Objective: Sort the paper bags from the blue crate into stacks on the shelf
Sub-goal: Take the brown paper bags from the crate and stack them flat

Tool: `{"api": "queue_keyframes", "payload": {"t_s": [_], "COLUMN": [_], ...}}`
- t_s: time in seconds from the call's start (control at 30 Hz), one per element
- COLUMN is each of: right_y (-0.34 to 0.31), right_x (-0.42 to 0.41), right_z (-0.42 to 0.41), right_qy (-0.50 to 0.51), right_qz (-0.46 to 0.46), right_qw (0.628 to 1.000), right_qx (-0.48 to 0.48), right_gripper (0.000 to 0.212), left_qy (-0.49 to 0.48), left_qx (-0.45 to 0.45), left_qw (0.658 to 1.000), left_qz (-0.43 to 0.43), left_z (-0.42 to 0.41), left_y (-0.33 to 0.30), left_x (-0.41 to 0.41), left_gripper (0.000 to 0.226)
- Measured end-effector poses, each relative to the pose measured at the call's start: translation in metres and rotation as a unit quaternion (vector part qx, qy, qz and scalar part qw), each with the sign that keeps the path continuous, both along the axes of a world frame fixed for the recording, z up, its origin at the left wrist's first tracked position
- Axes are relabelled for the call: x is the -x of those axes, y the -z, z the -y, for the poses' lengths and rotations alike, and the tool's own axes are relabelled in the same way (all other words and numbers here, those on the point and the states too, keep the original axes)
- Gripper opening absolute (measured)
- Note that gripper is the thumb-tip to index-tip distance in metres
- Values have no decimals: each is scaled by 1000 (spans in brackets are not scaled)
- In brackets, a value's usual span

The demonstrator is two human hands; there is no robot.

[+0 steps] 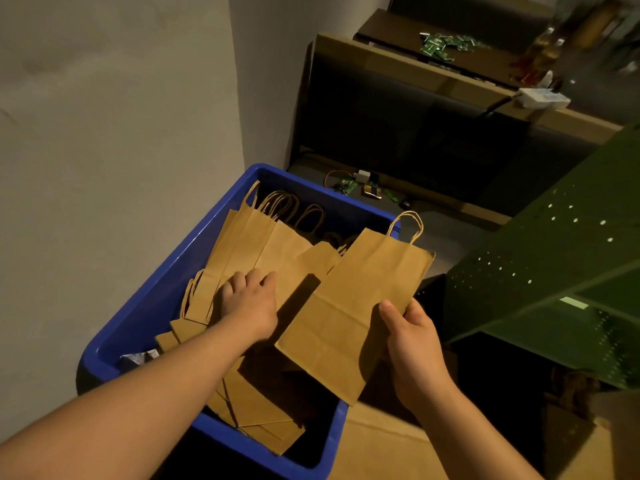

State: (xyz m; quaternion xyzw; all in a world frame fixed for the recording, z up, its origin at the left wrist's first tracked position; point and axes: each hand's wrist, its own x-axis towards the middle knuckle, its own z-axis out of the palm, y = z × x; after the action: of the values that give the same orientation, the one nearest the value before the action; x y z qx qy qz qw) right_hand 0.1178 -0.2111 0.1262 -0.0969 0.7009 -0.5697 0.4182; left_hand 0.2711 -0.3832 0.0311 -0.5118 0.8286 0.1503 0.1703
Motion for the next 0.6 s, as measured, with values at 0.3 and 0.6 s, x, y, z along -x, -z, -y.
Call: {"api": "queue_keyframes", "payload": {"t_s": [0.3, 0.6], "right_y": [3, -6], "right_x": [-1, -17], "right_z": [-7, 2], "right_qy": [61, 31], "right_qz": [77, 94], "right_qw": [995, 992], "right_qx": [25, 83], "right_gripper": [22, 26], "left_qy": [-78, -184], "left_qx": [-35, -215], "left_qw": [996, 891], "left_qz": [-32, -355], "left_z": [5, -15], "left_y": [-29, -88], "left_x": [-4, -45], "left_gripper": [87, 66]}}
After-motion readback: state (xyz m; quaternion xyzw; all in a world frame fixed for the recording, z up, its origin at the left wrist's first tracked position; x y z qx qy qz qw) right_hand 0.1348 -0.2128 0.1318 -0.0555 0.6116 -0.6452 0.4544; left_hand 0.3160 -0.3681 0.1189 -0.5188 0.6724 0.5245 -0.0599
